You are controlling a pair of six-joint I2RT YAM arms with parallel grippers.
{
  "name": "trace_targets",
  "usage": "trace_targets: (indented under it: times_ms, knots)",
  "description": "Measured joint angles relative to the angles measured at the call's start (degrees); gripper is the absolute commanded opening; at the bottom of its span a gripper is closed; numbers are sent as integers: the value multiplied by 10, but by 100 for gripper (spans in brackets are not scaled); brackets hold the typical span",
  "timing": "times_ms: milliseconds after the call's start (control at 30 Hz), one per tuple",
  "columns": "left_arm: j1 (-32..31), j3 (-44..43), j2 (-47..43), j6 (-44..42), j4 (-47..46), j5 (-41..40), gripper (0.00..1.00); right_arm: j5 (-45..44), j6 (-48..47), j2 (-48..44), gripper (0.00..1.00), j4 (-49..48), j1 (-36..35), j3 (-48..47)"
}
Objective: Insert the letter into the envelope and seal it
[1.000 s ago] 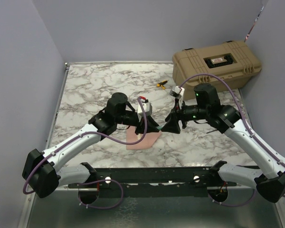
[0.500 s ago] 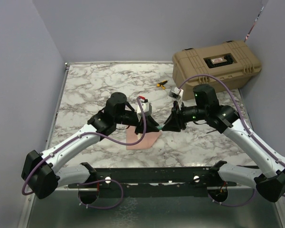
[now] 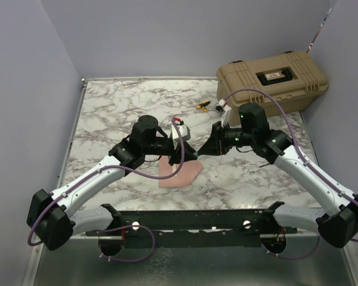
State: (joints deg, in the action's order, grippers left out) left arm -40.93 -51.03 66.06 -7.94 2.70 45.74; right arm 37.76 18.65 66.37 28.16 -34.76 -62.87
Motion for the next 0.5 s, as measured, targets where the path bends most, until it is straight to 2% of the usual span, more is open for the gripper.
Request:
trace_targets:
  times_ms: [233, 400, 433, 500]
  knots:
    - [0, 0, -7, 3, -5, -68, 0, -59, 130, 7, 1, -42, 3, 7]
    - [-1, 3, -14, 13, -20, -100, 0, -90, 182, 7, 1, -57, 3, 7]
    - [-1, 5, -16, 16, -24, -106, 9, -94, 190, 7, 1, -59, 3, 7]
    - [-2, 7, -18, 20, -30, -115, 36, -99, 201, 7, 1, -62, 3, 7]
